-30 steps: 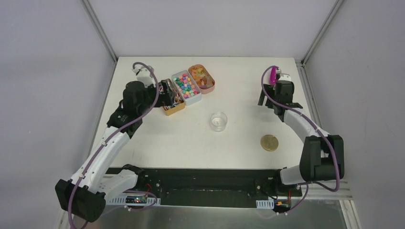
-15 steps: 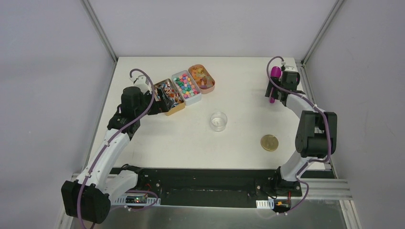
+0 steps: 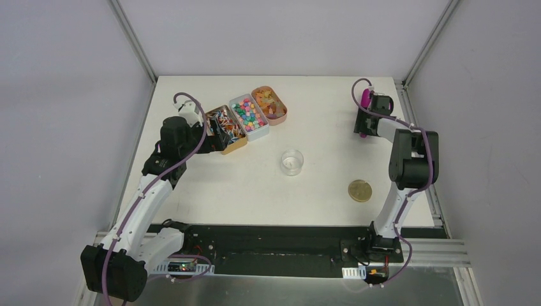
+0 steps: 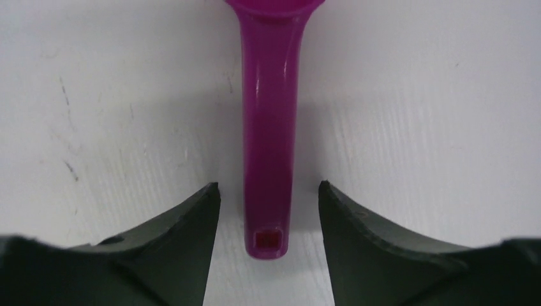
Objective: Pack the candies
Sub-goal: Pick up the spatula from the center of the board.
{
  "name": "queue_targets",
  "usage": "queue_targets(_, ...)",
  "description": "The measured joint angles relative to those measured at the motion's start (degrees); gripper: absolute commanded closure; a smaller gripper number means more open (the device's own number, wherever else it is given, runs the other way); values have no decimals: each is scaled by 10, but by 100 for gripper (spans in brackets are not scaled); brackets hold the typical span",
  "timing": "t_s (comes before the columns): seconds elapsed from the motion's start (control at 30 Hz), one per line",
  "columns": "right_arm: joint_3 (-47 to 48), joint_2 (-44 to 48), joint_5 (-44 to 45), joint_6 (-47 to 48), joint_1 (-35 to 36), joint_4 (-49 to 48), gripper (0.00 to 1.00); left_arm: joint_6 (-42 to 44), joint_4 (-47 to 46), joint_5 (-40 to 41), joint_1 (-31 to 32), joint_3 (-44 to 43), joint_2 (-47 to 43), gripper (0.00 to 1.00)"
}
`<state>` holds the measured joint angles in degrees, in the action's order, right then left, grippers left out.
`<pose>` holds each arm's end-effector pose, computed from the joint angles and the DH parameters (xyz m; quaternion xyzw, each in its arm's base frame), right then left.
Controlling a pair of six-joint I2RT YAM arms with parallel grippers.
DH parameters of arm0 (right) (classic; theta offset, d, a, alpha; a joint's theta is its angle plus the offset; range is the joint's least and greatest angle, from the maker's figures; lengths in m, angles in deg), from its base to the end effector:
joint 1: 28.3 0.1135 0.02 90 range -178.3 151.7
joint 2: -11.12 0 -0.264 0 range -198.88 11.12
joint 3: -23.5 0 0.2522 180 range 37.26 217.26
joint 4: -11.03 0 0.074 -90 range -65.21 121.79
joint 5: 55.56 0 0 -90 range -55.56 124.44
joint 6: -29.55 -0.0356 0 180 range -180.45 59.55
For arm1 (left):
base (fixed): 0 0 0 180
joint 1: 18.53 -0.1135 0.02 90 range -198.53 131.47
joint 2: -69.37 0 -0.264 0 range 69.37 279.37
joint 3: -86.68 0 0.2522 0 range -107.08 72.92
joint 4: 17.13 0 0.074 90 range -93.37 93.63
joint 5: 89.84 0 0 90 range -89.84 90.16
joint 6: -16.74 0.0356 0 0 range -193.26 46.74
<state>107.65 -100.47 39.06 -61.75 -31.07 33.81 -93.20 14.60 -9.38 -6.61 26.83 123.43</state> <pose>0.4104 -0.0227 0.1586 0.0471 0.9385 -0.0423 0.3394 0.2082 -0.0500 0.3050 -0.0151 0.8459 -0.2129 0.4889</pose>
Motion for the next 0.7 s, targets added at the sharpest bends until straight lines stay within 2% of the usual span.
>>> queue_targets(0.17, 17, -13, 3, 3, 0, 0, 62, 0, 0, 1, 0, 0, 1, 8)
queue_targets(0.3, 19, -14, 3, 4, 0, 2, 71, 0, 0, 3, 0, 0, 2, 9)
queue_targets(0.63, 19, -12, 5, 19, 0, 6, 100, 1, 0, 4, 0, 0, 3, 11)
queue_targets(0.7, 19, -9, 8, 22, 0, 17, 100, 1, 0, 4, 0, 0, 3, 11)
